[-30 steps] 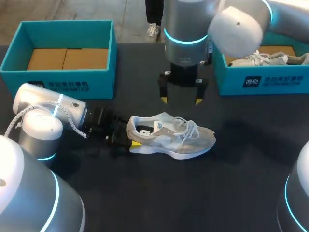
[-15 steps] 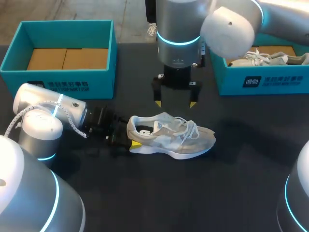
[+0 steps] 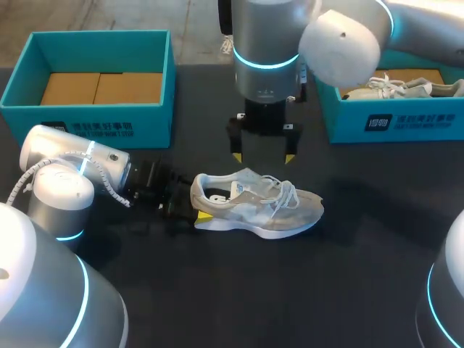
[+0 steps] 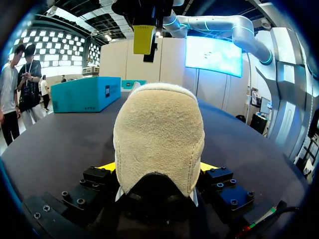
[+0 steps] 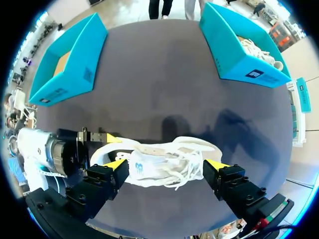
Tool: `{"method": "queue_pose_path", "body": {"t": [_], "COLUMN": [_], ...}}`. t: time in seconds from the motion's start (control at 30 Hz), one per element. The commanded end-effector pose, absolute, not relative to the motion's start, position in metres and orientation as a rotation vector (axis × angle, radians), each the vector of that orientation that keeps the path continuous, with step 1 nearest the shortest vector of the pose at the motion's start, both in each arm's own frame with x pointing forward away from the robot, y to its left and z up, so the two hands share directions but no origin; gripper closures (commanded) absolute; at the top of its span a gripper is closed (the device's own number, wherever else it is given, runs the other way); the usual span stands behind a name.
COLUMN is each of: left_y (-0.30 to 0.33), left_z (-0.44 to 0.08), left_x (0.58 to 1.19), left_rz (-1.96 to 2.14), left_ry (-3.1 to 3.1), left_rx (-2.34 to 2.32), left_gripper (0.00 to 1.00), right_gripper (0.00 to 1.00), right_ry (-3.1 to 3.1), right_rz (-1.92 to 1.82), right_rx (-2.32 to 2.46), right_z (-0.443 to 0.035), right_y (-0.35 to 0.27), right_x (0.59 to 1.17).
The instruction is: Take the shoe out of the shoebox, open the shoe tongue, remove and reinsert the insole, then place the shoe into the shoebox
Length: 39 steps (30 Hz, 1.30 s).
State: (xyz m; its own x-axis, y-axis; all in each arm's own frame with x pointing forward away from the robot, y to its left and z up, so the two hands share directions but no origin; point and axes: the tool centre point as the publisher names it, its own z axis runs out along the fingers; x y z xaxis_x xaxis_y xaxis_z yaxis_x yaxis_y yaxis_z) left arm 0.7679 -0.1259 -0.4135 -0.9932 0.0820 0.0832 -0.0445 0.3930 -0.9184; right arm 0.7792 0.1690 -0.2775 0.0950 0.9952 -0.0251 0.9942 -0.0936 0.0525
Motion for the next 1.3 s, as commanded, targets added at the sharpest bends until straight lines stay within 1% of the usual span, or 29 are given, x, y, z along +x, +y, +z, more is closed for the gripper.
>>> {"method": "queue_pose_path", "body": {"t": [0.03,0.23,0.37,0.77,1.13,1.3], "left_y": [-0.126,-0.126,-0.126,-0.126,-0.126,-0.126], "left_z": [-0.415,-0.415,-0.415,-0.415,-0.415,-0.415], "left_x": [0.768,0.768,0.768,0.768,0.768,0.768], "left_rz": [1.669,1.669,1.669,1.669,1.669,1.669], "left_ry": [-2.525,-2.525,-2.525,-2.525,-2.525,-2.525], "left_rx": [-0.033,-0.033,-0.033,-0.033,-0.033,-0.033], "left_gripper": [1.00,1.00,1.00,1.00,1.00,1.00], "right_gripper": [0.00,0.00,0.00,0.00,0.00,0.00], "right_ry": [2.055,2.005,1.965,1.909,1.881,1.870], "right_rz": [-0.004,-0.046,-0.149,-0.245,-0.322,-0.424], "right_rx": [2.279,2.302,2.311,2.359,2.360,2.338], "right_z": [-0.281,-0.286,-0.295,-0.321,-0.333,-0.347], "right_y": [0.185,0.205,0.212,0.208,0.207,0.211], "right_x": [0.774,0.763,0.760,0.759,0.762,0.763]}}
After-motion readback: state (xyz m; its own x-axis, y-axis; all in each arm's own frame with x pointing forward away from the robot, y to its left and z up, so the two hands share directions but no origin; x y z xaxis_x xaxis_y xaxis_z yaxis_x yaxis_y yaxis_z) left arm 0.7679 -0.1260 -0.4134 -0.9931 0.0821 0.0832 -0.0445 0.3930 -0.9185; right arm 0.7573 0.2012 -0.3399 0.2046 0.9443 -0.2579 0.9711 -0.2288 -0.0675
